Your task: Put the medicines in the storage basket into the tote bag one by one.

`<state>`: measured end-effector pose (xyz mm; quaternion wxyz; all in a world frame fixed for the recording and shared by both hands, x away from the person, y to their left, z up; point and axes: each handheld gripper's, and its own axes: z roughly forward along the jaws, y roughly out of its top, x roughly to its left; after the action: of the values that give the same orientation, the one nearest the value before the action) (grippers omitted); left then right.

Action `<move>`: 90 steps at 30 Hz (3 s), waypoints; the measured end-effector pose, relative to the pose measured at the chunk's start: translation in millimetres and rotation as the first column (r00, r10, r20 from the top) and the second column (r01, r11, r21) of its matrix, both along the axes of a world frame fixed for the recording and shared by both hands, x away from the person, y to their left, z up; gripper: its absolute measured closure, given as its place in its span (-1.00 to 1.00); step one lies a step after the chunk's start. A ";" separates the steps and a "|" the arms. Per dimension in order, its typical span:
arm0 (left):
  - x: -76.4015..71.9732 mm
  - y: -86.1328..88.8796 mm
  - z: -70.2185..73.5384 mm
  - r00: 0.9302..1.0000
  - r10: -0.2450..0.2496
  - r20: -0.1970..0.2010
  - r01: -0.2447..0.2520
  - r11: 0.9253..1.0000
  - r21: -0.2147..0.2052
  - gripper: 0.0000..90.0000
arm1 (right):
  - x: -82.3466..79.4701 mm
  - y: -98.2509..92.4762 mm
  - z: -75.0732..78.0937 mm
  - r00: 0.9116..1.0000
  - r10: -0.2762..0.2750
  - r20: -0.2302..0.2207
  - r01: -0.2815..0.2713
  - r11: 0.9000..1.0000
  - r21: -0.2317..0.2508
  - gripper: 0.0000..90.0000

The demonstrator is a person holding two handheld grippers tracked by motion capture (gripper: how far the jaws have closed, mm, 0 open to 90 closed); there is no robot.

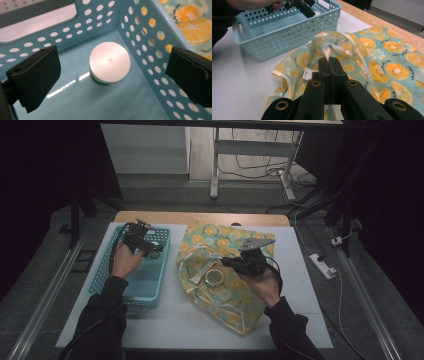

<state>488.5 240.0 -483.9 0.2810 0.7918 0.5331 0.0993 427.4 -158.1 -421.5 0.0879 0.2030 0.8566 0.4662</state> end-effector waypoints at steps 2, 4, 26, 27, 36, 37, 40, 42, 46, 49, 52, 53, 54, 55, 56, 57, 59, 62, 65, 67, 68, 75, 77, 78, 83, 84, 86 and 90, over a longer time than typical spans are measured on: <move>2.0 -2.0 -3.5 1.000 -0.002 -0.011 0.002 1.000 0.016 -1.00 | 0.0 0.0 0.0 1.000 0.000 0.000 0.000 1.000 0.000 1.00; 3.6 -3.5 -6.2 1.000 -0.011 -0.023 0.011 0.999 0.030 -1.00 | 0.1 -0.1 0.0 1.000 0.000 0.000 0.000 1.000 0.001 1.00; 5.4 -6.9 -8.4 0.998 -0.014 -0.056 0.018 0.997 0.075 0.01 | -0.1 0.2 0.1 1.000 0.001 0.001 -0.001 1.000 0.002 1.00; 5.2 -6.8 -8.2 0.998 -0.012 -0.058 0.016 0.997 0.077 0.06 | -0.1 0.1 0.2 1.000 0.002 0.001 -0.002 1.000 0.001 1.00; 3.0 -8.2 -5.2 0.997 0.018 -0.071 -0.012 0.997 0.081 0.12 | -0.4 0.0 0.7 1.000 0.002 0.003 -0.002 1.000 0.003 1.00; 2.0 -8.2 -4.2 0.998 0.019 -0.064 -0.014 0.996 0.085 0.12 | -0.4 -0.1 0.8 1.000 0.002 0.003 -0.002 1.000 0.004 1.00; -0.5 -6.9 0.3 0.998 0.021 -0.052 -0.017 0.997 0.073 0.12 | -0.3 -0.3 0.8 1.000 0.001 0.003 -0.001 1.000 0.004 1.00; -2.1 -5.8 3.7 0.999 0.017 -0.046 -0.014 0.997 0.070 0.12 | -0.4 -0.1 0.8 1.000 0.001 0.003 -0.001 1.000 0.004 1.00; -5.7 -4.9 11.6 0.999 0.013 -0.032 -0.011 0.999 0.053 0.12 | -0.6 0.2 0.9 1.000 0.001 0.005 -0.001 1.000 0.004 1.00; -9.0 -5.0 18.3 1.000 0.002 -0.020 -0.001 0.999 0.050 0.12 | -0.5 0.1 0.6 1.000 0.001 0.005 -0.001 1.000 0.005 1.00; -12.7 -5.2 24.4 1.000 -0.009 -0.008 0.009 0.999 0.042 0.12 | -0.6 0.4 0.4 1.000 0.001 0.006 -0.001 1.000 0.004 1.00; -13.9 -5.2 26.1 1.000 -0.013 -0.005 0.013 0.999 0.037 0.12 | -0.5 0.5 0.3 1.000 0.002 0.005 -0.002 1.000 0.005 1.00; -15.1 -5.2 27.6 1.000 -0.016 -0.002 0.016 0.999 0.034 0.12 | -0.5 0.5 0.2 1.000 0.002 0.005 -0.002 1.000 0.005 1.00; -16.7 -5.2 29.4 1.000 -0.021 0.002 0.021 0.999 0.031 0.12 | -0.6 0.5 0.1 1.000 0.001 0.005 -0.001 1.000 0.005 1.00; -17.7 -4.9 30.5 1.000 -0.026 0.005 0.026 0.999 0.031 0.12 | -0.6 0.4 0.2 1.000 0.001 0.005 -0.001 1.000 0.006 1.00; -18.9 -4.6 31.8 1.000 -0.030 0.007 0.030 0.999 0.025 0.12 | -0.6 0.4 0.2 1.000 0.001 0.006 -0.001 1.000 0.006 1.00; -21.6 -4.1 34.3 0.999 -0.036 0.014 0.036 0.999 0.018 0.12 | -0.6 0.1 0.3 1.000 -0.001 0.005 0.000 1.000 0.007 1.00; -25.6 -3.3 38.0 0.999 -0.042 0.023 0.042 0.999 0.012 0.12 | -0.6 0.0 0.2 1.000 0.000 0.005 0.000 1.000 0.007 1.00; -30.4 -3.0 42.9 0.998 -0.052 0.034 0.052 0.999 0.003 0.12 | -0.5 0.0 0.0 1.000 -0.001 0.004 0.001 1.000 0.006 1.00; -33.4 -3.6 46.2 0.997 -0.059 0.041 0.059 0.998 -0.001 0.12 | -0.4 -0.1 0.0 1.000 -0.002 0.004 0.002 1.000 0.005 1.00; -35.0 -4.0 48.1 0.997 -0.066 0.045 0.066 0.998 -0.002 0.12 | -0.4 -0.2 0.0 1.000 -0.002 0.004 0.002 1.000 0.005 1.00; -46.9 -10.3 59.2 0.992 -0.105 0.064 0.105 0.994 0.002 0.12 | -0.3 0.0 -0.2 1.000 -0.003 0.002 0.003 1.000 0.006 1.00; -50.0 -12.0 62.0 0.991 -0.118 0.069 0.118 0.993 0.003 0.12 | -0.3 0.1 -0.2 1.000 -0.003 0.002 0.003 1.000 0.006 1.00; -51.8 -13.0 63.3 0.990 -0.122 0.070 0.123 0.992 -0.001 0.12 | -0.3 0.1 -0.1 1.000 -0.003 0.002 0.003 1.000 0.006 1.00; -61.3 -19.7 69.1 0.985 -0.152 0.081 0.153 0.988 -0.013 0.12 | -0.4 0.1 0.0 1.000 -0.004 0.002 0.004 1.000 0.006 1.00; -63.4 -21.3 70.1 0.984 -0.157 0.084 0.158 0.987 -0.014 0.12 | -0.4 0.2 0.0 1.000 -0.004 0.002 0.004 1.000 0.006 1.00; -67.6 -24.9 72.0 0.981 -0.172 0.091 0.175 0.984 -0.023 0.12 | -0.5 0.4 -0.1 1.000 -0.003 0.003 0.003 1.000 0.005 1.00; -75.0 -33.1 76.1 0.974 -0.204 0.102 0.208 0.978 -0.028 0.12 | -0.6 0.6 0.0 1.000 -0.002 0.003 0.002 1.000 0.007 1.00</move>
<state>413.4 206.9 -407.7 0.3311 0.8314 0.4354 0.0981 426.8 -157.5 -421.5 0.0890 0.2034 0.8545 0.4696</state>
